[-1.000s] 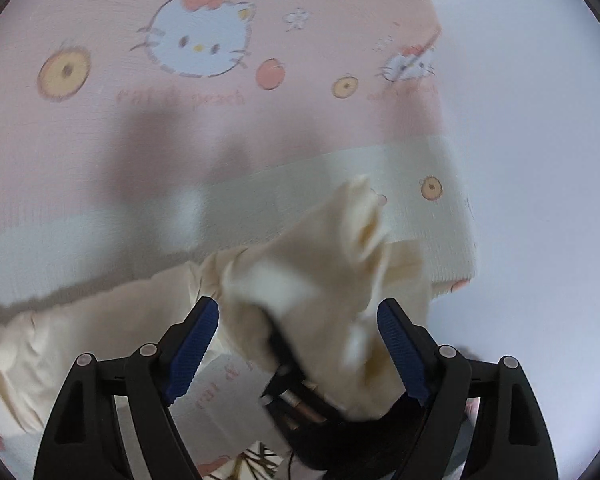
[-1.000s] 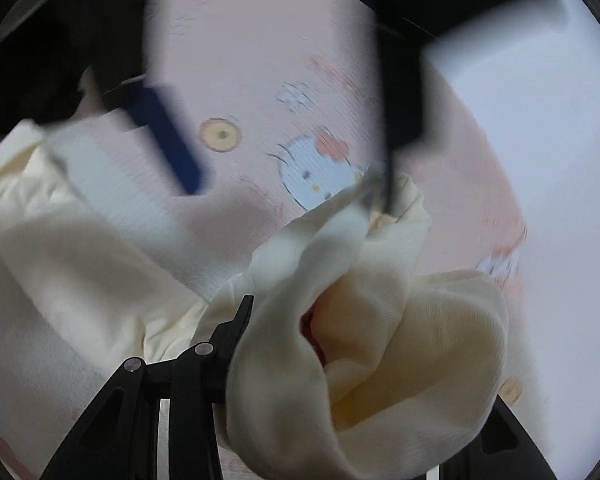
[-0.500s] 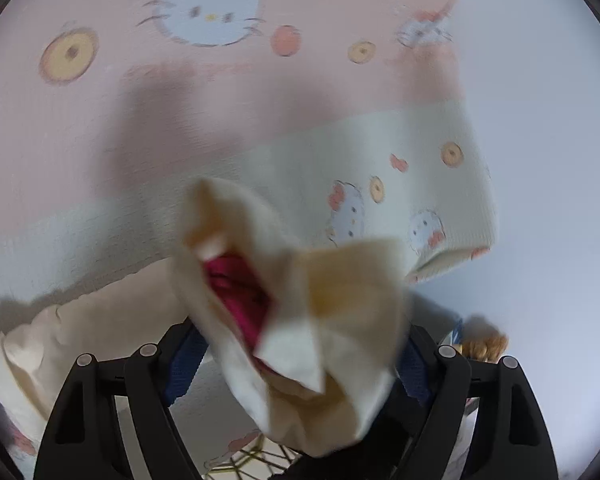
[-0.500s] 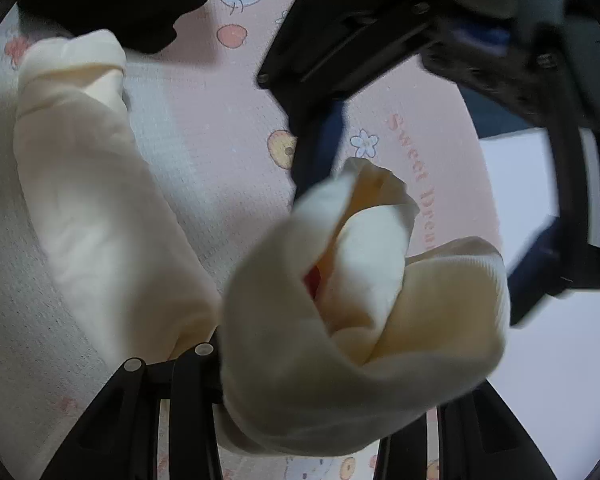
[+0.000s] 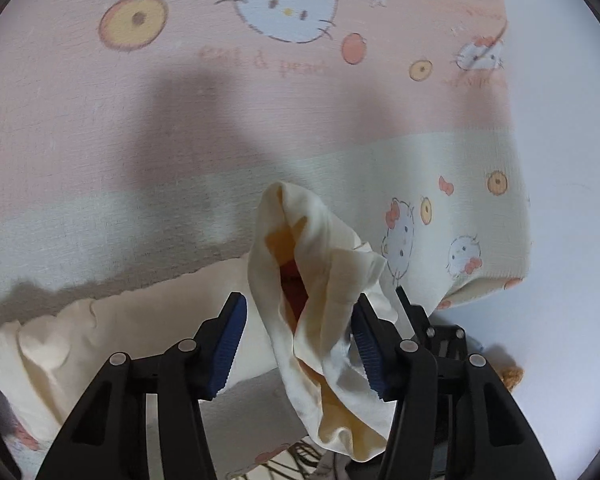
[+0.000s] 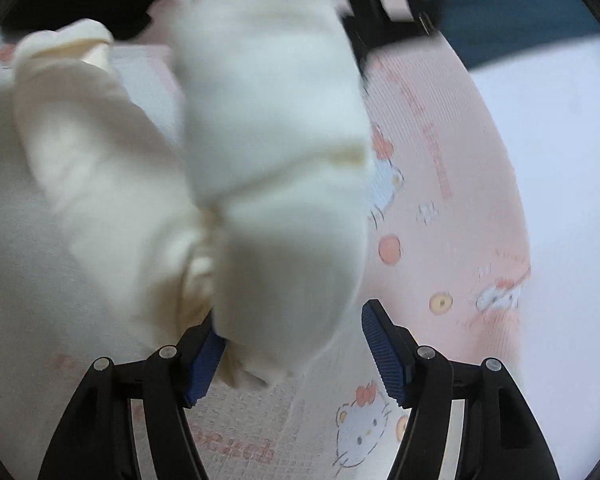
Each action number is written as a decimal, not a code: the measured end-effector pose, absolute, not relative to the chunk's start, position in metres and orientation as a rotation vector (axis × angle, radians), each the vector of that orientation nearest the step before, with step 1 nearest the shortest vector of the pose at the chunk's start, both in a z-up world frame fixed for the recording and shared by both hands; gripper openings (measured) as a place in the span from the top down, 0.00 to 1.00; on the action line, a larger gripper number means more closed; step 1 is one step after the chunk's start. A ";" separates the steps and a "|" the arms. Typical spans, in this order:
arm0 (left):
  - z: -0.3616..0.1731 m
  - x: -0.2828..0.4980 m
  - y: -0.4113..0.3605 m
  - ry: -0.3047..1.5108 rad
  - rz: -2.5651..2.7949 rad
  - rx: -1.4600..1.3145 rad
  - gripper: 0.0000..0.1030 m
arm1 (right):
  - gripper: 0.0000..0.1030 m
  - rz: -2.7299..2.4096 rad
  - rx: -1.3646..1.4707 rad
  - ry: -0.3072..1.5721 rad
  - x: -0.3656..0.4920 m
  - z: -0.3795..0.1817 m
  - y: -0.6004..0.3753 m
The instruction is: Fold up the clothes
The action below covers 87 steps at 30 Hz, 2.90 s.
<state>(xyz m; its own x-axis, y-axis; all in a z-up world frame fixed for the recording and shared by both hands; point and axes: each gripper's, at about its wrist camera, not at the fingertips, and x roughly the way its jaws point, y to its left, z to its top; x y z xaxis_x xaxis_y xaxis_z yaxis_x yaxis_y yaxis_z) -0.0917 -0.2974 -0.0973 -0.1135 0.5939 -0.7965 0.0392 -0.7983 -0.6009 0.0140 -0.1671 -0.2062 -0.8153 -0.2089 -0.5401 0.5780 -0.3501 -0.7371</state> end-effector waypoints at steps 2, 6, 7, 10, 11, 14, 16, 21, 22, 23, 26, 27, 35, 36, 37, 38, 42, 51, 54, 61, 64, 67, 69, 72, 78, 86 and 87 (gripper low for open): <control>-0.105 -0.090 -0.296 -0.680 1.980 -1.785 0.51 | 0.50 -2.201 0.521 1.376 0.010 -0.210 -0.166; -0.125 -0.090 -0.288 -0.619 1.989 -1.821 0.51 | 0.61 -2.285 0.665 1.219 0.000 -0.208 -0.157; -0.130 -0.089 -0.286 -0.604 1.991 -1.830 0.51 | 0.61 -2.300 0.726 1.156 -0.006 -0.206 -0.153; -0.145 -0.089 -0.280 -0.557 1.998 -1.857 0.49 | 0.62 -2.305 0.920 0.935 -0.024 -0.206 -0.138; -0.149 -0.088 -0.279 -0.492 2.041 -1.864 0.49 | 0.62 -2.291 0.957 0.859 -0.029 -0.204 -0.135; -0.152 -0.087 -0.279 -0.433 2.101 -1.845 0.49 | 0.62 -2.249 1.026 0.716 -0.031 -0.202 -0.133; -0.149 -0.086 -0.283 -0.479 2.101 -1.848 0.49 | 0.62 -2.239 1.036 0.706 -0.025 -0.206 -0.138; -0.144 -0.076 -0.313 -0.924 1.951 -1.860 0.26 | 0.62 -2.237 1.061 0.679 -0.025 -0.212 -0.124; -0.144 -0.072 -0.320 -1.046 1.898 -1.846 0.19 | 0.62 -2.238 1.061 0.675 -0.031 -0.214 -0.124; -0.145 -0.067 -0.325 -1.133 1.871 -1.829 0.18 | 0.62 -2.238 1.060 0.680 -0.031 -0.216 -0.124; -0.143 -0.049 -0.331 -1.295 1.820 -1.766 0.18 | 0.62 -2.239 1.044 0.706 -0.027 -0.217 -0.125; -0.140 -0.045 -0.329 -1.291 1.829 -1.768 0.18 | 0.62 -2.236 1.024 0.728 -0.024 -0.216 -0.126; -0.125 -0.050 -0.297 -1.191 1.866 -1.713 0.18 | 0.60 -2.199 0.911 0.840 -0.005 -0.210 -0.132; -0.125 -0.050 -0.291 -1.170 1.897 -1.716 0.19 | 0.60 -2.188 0.931 0.808 -0.008 -0.208 -0.129; -0.125 -0.049 -0.284 -1.104 1.937 -1.737 0.21 | 0.59 -2.177 0.951 0.775 -0.011 -0.207 -0.125; -0.125 -0.050 -0.278 -1.052 1.968 -1.747 0.32 | 0.59 -2.166 0.970 0.743 -0.013 -0.206 -0.122; -0.136 -0.048 -0.273 -0.997 2.003 -1.804 0.37 | 0.48 -2.034 1.124 0.539 -0.033 -0.202 -0.105; -0.149 -0.044 -0.276 -0.917 2.103 -1.852 0.36 | 0.27 -1.792 1.288 -0.122 -0.073 -0.189 -0.054; -0.150 -0.042 -0.268 -0.848 2.144 -1.874 0.35 | 0.27 -1.751 1.360 -0.391 -0.091 -0.197 -0.039; -0.151 -0.038 -0.265 -0.731 2.226 -1.851 0.35 | 0.25 -1.638 1.533 -0.824 -0.134 -0.250 -0.024; -0.153 -0.039 -0.268 -0.734 2.234 -1.842 0.35 | 0.25 -1.549 1.550 -0.925 -0.142 -0.266 -0.030; -0.155 -0.039 -0.268 -0.744 2.231 -1.831 0.35 | 0.14 -1.459 1.580 -0.964 -0.149 -0.286 -0.045; -0.155 -0.038 -0.268 -0.747 2.231 -1.829 0.35 | 0.14 -1.451 1.586 -0.932 -0.144 -0.285 -0.051; -0.154 -0.038 -0.266 -0.715 2.226 -1.849 0.35 | 0.11 -1.503 1.547 -0.777 -0.136 -0.273 -0.067; -0.127 -0.026 -0.256 -0.534 2.366 -1.861 0.29 | 0.24 -1.539 1.546 -0.799 -0.136 -0.273 -0.066; -0.087 0.023 -0.181 0.709 2.713 -1.644 0.29 | 0.26 -1.572 1.527 -0.718 -0.134 -0.256 -0.075; -0.087 0.031 -0.173 0.817 2.713 -1.587 0.29 | 0.26 -1.575 1.524 -0.707 -0.134 -0.253 -0.076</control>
<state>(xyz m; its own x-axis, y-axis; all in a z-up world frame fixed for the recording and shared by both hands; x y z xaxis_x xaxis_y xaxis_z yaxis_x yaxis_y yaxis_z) 0.0313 -0.1730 -0.0870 -0.5181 -0.3337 -0.7876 -0.1564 -0.8683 0.4708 -0.1339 -0.0765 -0.2532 0.0624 -0.8476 -0.5270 0.1699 -0.5113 0.8424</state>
